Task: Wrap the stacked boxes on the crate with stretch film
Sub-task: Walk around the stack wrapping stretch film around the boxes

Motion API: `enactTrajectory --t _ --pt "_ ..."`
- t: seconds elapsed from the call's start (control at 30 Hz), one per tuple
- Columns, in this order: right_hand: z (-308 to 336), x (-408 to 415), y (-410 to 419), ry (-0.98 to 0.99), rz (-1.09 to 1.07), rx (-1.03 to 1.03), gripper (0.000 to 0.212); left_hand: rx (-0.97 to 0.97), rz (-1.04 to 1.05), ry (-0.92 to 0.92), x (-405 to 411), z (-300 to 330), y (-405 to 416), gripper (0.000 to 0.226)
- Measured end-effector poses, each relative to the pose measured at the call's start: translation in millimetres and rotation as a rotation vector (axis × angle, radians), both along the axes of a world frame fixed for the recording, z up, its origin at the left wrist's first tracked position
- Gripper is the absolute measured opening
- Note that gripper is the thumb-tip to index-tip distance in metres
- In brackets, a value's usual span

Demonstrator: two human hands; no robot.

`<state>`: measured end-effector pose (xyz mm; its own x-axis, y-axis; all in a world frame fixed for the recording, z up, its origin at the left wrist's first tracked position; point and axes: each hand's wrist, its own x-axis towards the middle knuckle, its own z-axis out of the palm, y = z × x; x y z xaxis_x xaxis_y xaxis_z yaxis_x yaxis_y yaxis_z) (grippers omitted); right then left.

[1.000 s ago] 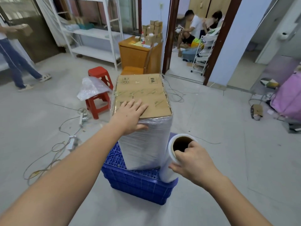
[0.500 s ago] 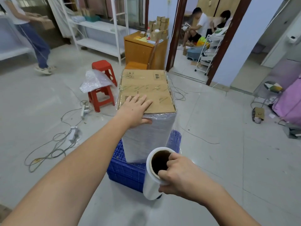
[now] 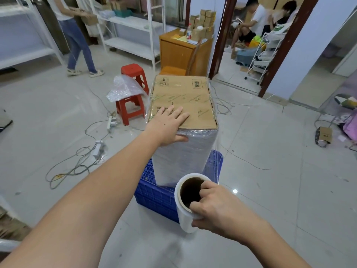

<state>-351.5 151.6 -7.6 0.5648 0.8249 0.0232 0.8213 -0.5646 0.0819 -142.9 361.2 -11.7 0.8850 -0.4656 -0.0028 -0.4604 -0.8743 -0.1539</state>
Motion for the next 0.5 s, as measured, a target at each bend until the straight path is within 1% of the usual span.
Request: enactTrajectory --t 0.1,0.17,0.27,0.37,0.5 --pt "-3 0 1 -0.008 0.027 0.007 0.028 -0.009 -0.002 0.0 0 -1 0 0.103" --pt "-4 -1 3 -0.005 0.016 0.022 0.031 -0.018 -0.005 -0.007 0 -1 1 0.103" --pt "-2 -2 9 0.014 -0.043 0.061 0.036 -0.034 -0.013 0.0 0 -1 3 0.103" --pt "-2 -6 19 0.038 -0.111 0.099 0.029 -0.069 -0.012 0.002 1 -2 2 0.104" --pt "-4 -5 43 0.025 -0.192 0.081 0.028 -0.162 -0.023 0.037 6 -4 7 0.107"
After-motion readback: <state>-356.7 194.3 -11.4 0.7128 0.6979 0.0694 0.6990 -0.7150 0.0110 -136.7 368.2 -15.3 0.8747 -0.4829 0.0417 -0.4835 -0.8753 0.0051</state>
